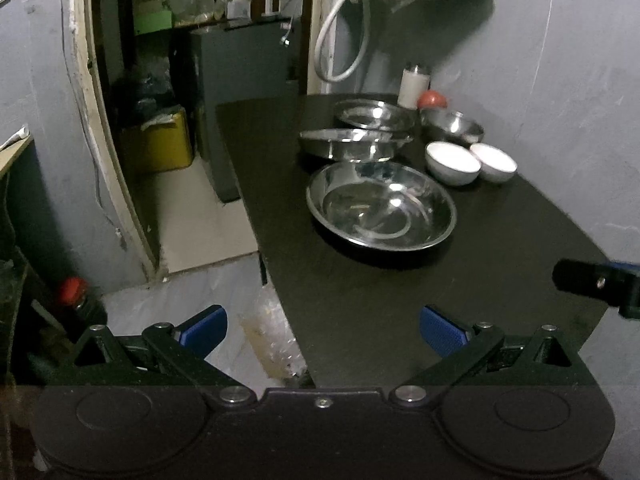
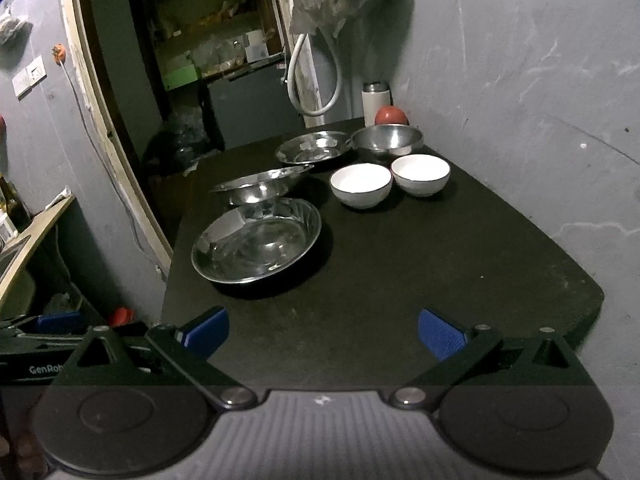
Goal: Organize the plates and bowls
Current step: 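Move both tools to the large steel plate and grip its rim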
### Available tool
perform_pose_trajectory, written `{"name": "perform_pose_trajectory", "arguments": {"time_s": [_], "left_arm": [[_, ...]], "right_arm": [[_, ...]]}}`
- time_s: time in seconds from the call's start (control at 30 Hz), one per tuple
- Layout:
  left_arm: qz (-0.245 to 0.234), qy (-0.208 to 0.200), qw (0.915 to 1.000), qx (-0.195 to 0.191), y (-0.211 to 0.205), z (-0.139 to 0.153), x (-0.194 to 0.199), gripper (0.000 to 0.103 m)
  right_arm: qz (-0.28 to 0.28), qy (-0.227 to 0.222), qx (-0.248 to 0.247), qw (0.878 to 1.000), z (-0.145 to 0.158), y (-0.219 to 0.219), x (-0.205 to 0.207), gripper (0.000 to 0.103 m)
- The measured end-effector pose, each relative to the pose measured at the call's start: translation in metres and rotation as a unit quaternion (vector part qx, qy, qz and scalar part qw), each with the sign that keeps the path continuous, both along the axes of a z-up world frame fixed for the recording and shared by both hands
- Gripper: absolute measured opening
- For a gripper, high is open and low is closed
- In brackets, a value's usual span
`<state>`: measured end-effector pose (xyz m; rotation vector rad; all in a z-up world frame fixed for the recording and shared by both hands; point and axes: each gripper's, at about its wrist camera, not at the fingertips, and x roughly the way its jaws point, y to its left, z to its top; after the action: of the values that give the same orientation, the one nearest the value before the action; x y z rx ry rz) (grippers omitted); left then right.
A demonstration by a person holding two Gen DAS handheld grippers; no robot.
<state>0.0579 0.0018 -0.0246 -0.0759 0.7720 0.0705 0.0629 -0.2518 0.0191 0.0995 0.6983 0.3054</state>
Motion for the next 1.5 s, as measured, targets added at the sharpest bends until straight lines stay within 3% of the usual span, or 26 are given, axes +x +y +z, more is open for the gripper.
{"name": "perform_pose_trajectory", "arguments": {"time_s": [0.07, 0.3, 0.47, 0.7, 0.97, 1.2, 1.37, 1.5], "left_arm": [[0.011, 0.011, 0.9999, 0.004, 0.004, 0.002, 0.009, 0.102], [0.087, 0.029, 0.9947, -0.045, 0.032, 0.010, 0.057, 0.102], [0.119, 0.038, 0.9906, -0.056, 0.045, 0.016, 0.096, 0.102], [0.148, 0.031, 0.9851, -0.081, 0.067, 0.027, 0.155, 0.102], [0.119, 0.039, 0.9876, -0.094, 0.093, 0.026, 0.222, 0.102], [0.071, 0.060, 0.9861, -0.138, 0.112, 0.007, 0.286, 0.102], [0.028, 0.077, 0.9859, -0.146, 0.112, -0.007, 0.320, 0.092], [0.004, 0.096, 0.9842, -0.148, 0.113, -0.019, 0.336, 0.079]], "right_arm": [[0.002, 0.005, 0.000, 1.000, 0.000, 0.000, 0.008, 0.103], [0.028, 0.004, -0.001, 1.000, 0.007, 0.002, 0.046, 0.103], [0.049, -0.001, 0.008, 0.999, 0.007, 0.004, 0.079, 0.103], [0.085, -0.003, 0.058, 0.995, 0.008, 0.015, 0.134, 0.103], [0.087, 0.017, 0.090, 0.992, 0.007, 0.034, 0.182, 0.103], [0.047, 0.033, 0.111, 0.992, -0.003, 0.051, 0.208, 0.103], [0.015, 0.037, 0.105, 0.994, -0.007, 0.066, 0.221, 0.098], [-0.016, 0.045, 0.100, 0.994, -0.014, 0.077, 0.234, 0.092]]}}
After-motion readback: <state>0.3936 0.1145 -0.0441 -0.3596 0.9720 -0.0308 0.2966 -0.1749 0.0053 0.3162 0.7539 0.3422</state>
